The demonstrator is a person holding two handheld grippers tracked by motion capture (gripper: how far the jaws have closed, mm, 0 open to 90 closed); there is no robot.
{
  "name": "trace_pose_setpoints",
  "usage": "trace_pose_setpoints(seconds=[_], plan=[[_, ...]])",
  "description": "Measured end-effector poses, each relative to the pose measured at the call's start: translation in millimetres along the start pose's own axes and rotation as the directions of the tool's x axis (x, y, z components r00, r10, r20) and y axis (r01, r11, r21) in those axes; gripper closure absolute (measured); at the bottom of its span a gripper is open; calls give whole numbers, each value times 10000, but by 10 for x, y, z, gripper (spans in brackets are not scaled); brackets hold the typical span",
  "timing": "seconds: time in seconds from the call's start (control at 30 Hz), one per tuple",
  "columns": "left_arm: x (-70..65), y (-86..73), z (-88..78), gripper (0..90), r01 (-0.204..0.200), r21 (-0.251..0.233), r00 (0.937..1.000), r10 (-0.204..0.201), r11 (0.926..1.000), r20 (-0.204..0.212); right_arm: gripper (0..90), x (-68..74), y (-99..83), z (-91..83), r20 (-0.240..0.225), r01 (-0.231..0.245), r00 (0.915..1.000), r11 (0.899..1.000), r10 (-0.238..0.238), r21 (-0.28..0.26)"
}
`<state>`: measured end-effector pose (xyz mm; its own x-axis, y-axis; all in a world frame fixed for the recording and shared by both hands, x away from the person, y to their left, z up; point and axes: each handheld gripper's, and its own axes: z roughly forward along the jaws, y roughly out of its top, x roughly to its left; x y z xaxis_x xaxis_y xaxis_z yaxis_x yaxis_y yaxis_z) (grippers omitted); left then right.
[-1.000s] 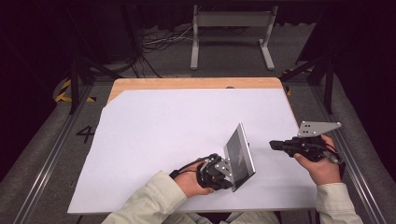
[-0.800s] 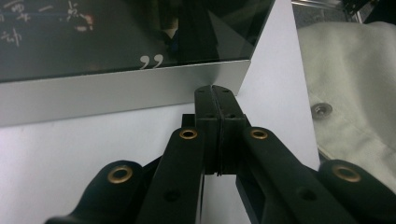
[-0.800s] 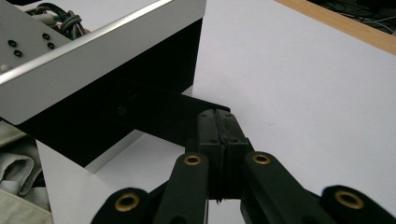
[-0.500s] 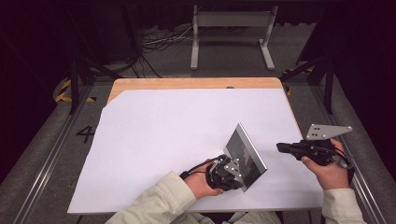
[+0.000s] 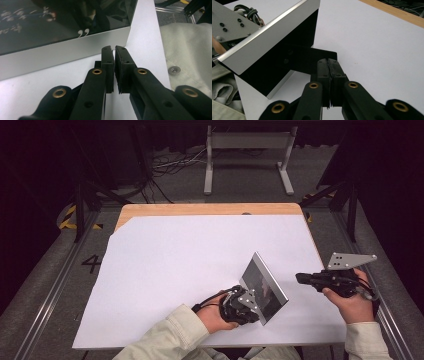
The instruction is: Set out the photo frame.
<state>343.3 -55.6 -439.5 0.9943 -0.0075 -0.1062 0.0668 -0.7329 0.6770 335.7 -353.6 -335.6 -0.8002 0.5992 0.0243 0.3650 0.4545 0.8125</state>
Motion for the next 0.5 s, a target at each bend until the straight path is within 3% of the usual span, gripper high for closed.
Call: trace_pose_setpoints(seconds=[0.3, 0.5], plan=[[57, -76, -144, 850, 81, -14, 9996, -81, 10000, -259, 855, 30, 66, -20, -219, -389, 9990, 9989, 395, 244], [109, -145, -258, 845, 338, -145, 9982, -345, 9993, -484, 830, 89, 144, -20, -197, -464, 9987, 9983, 471, 356]])
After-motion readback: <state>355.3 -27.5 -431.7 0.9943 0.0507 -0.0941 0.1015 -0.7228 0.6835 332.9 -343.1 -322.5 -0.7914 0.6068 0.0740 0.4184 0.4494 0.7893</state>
